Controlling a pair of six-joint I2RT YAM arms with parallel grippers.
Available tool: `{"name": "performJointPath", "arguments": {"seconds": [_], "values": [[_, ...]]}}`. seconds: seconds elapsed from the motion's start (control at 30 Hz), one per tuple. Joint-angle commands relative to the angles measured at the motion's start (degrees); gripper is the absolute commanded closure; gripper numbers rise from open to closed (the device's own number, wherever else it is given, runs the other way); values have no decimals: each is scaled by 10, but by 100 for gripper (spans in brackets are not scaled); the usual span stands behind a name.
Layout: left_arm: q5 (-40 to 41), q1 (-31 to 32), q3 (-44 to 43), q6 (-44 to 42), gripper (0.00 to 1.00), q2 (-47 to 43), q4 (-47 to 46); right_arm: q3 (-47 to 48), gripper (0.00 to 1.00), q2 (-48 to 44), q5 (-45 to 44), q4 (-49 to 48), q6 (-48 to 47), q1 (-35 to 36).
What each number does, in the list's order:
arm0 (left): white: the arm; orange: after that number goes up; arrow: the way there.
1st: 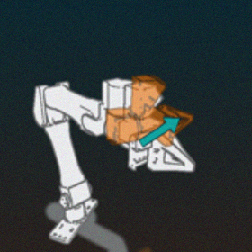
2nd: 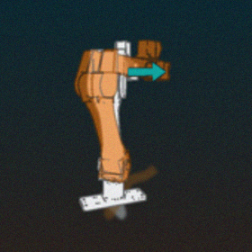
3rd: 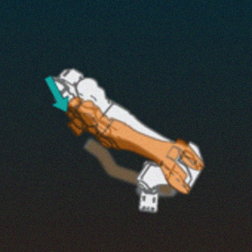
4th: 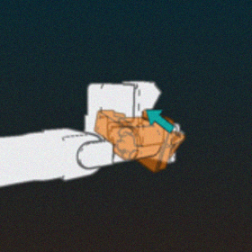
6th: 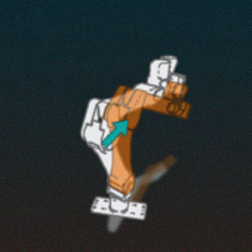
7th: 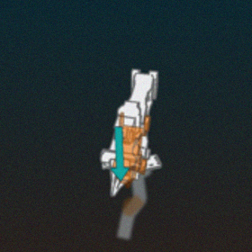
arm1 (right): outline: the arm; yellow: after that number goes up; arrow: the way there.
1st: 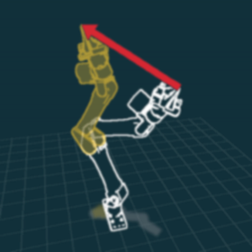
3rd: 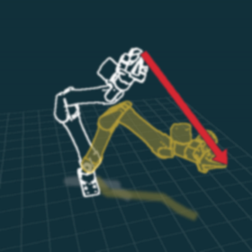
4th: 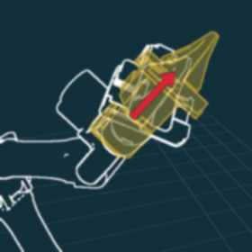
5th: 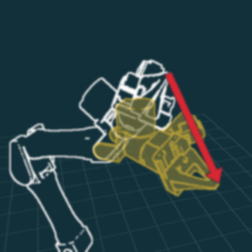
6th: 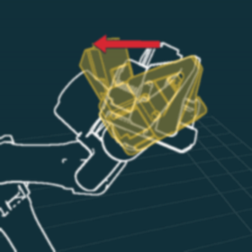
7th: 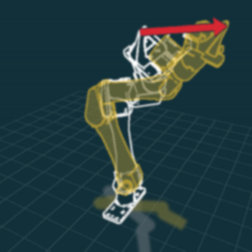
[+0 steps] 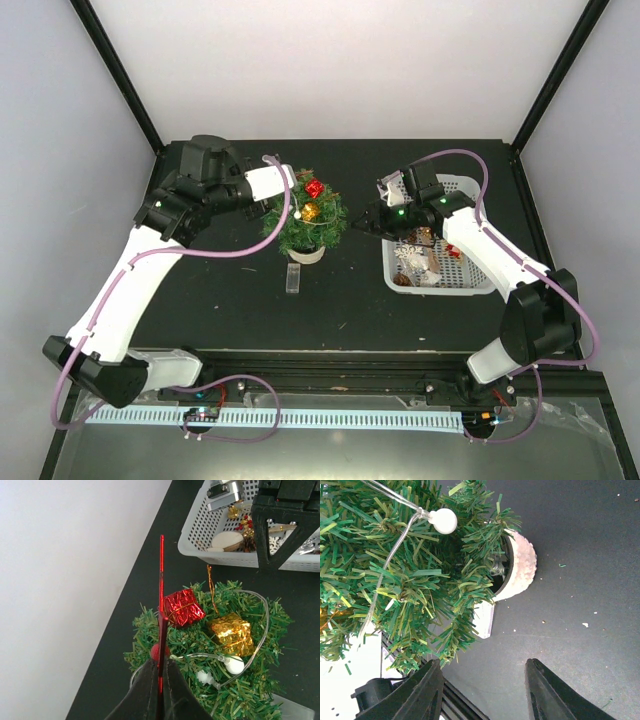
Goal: Decorate the small christmas tree
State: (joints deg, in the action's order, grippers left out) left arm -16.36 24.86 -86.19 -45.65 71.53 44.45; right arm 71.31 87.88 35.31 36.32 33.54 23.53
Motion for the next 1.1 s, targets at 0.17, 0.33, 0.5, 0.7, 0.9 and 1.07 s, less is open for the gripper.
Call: {"name": "performJointPath", "arguments": {"seconds": [0.17, 0.33, 0.5, 0.7, 0.9, 1.07], "values": [[-74, -22, -41, 39, 98, 37, 34, -4, 53, 4, 10, -9, 3, 1], [-83, -24, -35, 38, 98, 46, 41, 0, 53, 7, 10, -5, 1, 1], [-87, -29, -23, 37, 99, 49, 38, 3, 53, 11, 9, -2, 0, 1], [-85, -36, -10, 36, 98, 53, 33, 13, 53, 18, 9, 4, -2, 1], [-87, -42, -3, 40, 98, 63, 31, 21, 53, 23, 9, 8, -1, 1], [-96, -48, -6, 52, 98, 74, 29, 24, 53, 26, 9, 10, -2, 1]]}}
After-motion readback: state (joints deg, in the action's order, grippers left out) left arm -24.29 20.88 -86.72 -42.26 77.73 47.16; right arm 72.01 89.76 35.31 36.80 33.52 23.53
